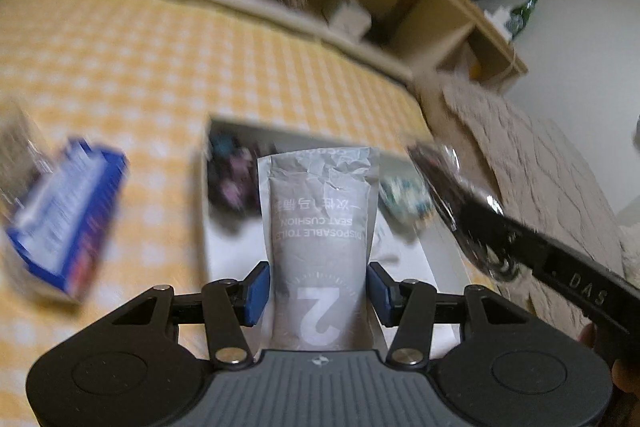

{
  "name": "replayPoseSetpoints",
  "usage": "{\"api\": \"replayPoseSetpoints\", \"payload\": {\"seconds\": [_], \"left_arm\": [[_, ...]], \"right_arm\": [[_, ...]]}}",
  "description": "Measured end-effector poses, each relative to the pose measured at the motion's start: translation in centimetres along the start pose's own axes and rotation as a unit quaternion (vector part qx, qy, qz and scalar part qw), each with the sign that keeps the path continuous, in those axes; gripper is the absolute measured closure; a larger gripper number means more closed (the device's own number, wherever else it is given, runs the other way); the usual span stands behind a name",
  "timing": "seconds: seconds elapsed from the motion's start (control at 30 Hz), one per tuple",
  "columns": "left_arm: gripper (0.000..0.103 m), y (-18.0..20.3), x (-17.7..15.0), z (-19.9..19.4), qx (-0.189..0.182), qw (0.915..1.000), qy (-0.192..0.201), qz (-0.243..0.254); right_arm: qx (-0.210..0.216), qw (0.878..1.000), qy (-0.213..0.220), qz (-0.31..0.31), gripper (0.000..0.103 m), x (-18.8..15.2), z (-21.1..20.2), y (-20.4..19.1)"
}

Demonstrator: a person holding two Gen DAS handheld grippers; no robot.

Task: Organize soft objects
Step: 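Carry both items into the white box and open both tools, then withdraw both tools from the box toward the tissue pack and cord bag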

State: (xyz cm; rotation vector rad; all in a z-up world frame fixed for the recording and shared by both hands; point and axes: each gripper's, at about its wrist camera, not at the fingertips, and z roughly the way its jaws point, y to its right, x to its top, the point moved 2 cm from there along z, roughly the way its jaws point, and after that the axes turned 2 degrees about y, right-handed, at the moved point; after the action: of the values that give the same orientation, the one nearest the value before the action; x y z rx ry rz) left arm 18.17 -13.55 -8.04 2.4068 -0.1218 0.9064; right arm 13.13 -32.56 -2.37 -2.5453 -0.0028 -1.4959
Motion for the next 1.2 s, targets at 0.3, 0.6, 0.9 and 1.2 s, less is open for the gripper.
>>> {"api": "replayPoseSetpoints", "payload": {"seconds": [0.3,0.6,0.9,1.2], "left_arm": [[0.049,-1.3,-1.9,5.0,-0.016,0.993,-0.103,-0.056],[0.043,-3.3,-2.1,6.9,0.023,0.9903,-0.109,-0.083],[0.022,-2.3,-1.9,5.7,0.028,0.9932,-0.09,-0.068],[0.021,-1.5,-2.0,4.2,0.033,0.9955,-0.08,-0.04]], "right_arm": [[0.003,1.0,-0.022,0.008,0.093,-0.6,0.9,0.5],[-0.005,0.998,-0.056,0.007,0.093,-1.4,2.7,0.7],[-0.009,0.991,-0.118,0.068,0.074,-2.8,4.7,2.1],[-0.02,0.99,-0.117,0.075,0.063,-3.0,3.7,2.2]]}}
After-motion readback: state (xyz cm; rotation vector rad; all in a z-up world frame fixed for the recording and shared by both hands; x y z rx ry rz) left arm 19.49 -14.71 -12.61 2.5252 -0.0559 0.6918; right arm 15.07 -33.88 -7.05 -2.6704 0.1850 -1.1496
